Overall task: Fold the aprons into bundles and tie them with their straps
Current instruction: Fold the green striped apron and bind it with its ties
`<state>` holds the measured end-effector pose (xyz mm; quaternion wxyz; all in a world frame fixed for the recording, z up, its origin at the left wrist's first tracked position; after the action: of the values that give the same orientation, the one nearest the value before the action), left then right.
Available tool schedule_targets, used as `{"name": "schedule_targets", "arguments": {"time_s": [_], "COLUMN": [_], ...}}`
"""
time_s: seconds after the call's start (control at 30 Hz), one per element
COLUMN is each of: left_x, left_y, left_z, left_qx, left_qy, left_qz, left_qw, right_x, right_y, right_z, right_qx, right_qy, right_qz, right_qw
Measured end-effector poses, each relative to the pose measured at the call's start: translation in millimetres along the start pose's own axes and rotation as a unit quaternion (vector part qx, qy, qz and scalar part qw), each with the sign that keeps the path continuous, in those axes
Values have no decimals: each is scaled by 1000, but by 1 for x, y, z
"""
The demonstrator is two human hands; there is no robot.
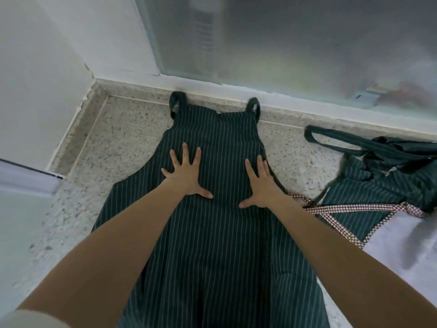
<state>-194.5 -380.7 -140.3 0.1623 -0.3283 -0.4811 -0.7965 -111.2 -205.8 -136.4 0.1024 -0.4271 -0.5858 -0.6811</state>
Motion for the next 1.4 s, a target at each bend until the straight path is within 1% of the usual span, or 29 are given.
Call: {"name": "schedule_targets", "arguments": {"time_s": [0.07, 0.13, 0.2, 0.23, 0.27, 0.33, 0.37, 0.4, 0.47, 0.53, 0.6, 0.67, 0.7, 0.77, 0.83, 0.87, 0.93, 0.97, 1.0, 1.03, 1.07, 1.1, 1.17, 1.2, 1.27, 1.3, 1.33, 1.4], "left_x": [0, 2, 6, 7, 10, 5, -4, -17, -49, -70, -82, -86, -88, -87, -86, -86, -86, -86, -86, -86, -85, -85, -84, -84, -84, -84, -84, -83], "left_y": [2, 5, 10, 16, 22, 40, 46, 51, 56, 56, 55, 57, 58, 59, 60, 60, 59, 59, 59, 60, 60, 60, 61, 62, 62, 61, 61, 61], "left_z": [1, 2, 5, 11, 22, 53, 67, 76, 83, 83, 80, 80, 80, 80, 81, 82, 83, 83, 83, 84, 85, 85, 86, 87, 86, 87, 87, 87], "left_qx": [-8, -12, -13, -16, -28, -71, -93, -105, -110, -107, -102, -100, -100, -95, -90, -87, -82, -79, -76, -72, -70, -68, -66, -67, -68, -69, -69, -69], "left_qy": [1, 3, -24, -57, -105, -175, -171, -145, -80, -64, -73, -91, -96, -102, -109, -112, -116, -117, -121, -125, -131, -134, -137, -138, -139, -140, -142, -145], "left_qz": [6, 18, 44, 67, 99, 145, 142, 110, 15, -45, -66, -69, -71, -75, -80, -82, -83, -84, -85, -86, -86, -86, -84, -83, -80, -78, -76, -74], "left_qw": [1000, 1000, 999, 996, 989, 971, 971, 978, 991, 991, 990, 988, 988, 987, 987, 987, 986, 986, 986, 986, 985, 985, 985, 985, 985, 985, 984, 984], "right_x": [0, 1, 1, 3, 7, 10, 9, 5, -6, -14, -24, -28, -27, -18, -8, -5, -6, -9, -14, -19, -22, -24, -20, -16, -6, 1, 5, 7], "right_y": [0, 4, 13, 20, 26, 42, 48, 53, 63, 69, 72, 76, 80, 88, 95, 97, 97, 95, 94, 92, 90, 88, 87, 88, 92, 96, 101, 109], "right_z": [1, 3, 7, 11, 17, 37, 49, 62, 82, 93, 98, 99, 101, 107, 103, 98, 93, 93, 94, 96, 100, 105, 115, 121, 137, 144, 147, 141], "right_qx": [4, 17, 28, 26, 14, -51, -95, -133, -177, -170, -157, -146, -153, -174, -148, -116, -70, -67, -73, -85, -102, -115, -121, -126, -168, -201, -230, -242], "right_qy": [-19, -63, -107, -129, -153, -209, -229, -236, -233, -245, -287, -279, -256, -199, -177, -200, -295, -366, -440, -490, -503, -489, -436, -388, -245, -172, -113, -16], "right_qz": [4, 19, 62, 99, 140, 204, 217, 219, 207, 177, 108, 62, 63, 113, 166, 173, 143, 103, 47, -3, -33, -46, -37, -17, 58, 110, 155, 231], "right_qw": [1000, 998, 992, 986, 978, 955, 944, 937, 934, 938, 939, 947, 952, 958, 959, 957, 942, 922, 894, 867, 857, 863, 891, 913, 953, 958, 954, 942]}}
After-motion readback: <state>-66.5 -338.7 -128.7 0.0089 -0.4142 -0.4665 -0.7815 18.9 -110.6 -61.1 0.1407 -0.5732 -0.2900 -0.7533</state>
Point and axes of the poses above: each hand's wrist, its own y-axis away from the middle knuckle, its own x-axis out of the back of the hand, z = x × y, the point moved 8 cm from there along -y, towards the middle knuckle, and after that the axes turned 15 degrees about -x, right-handed, at the moved point
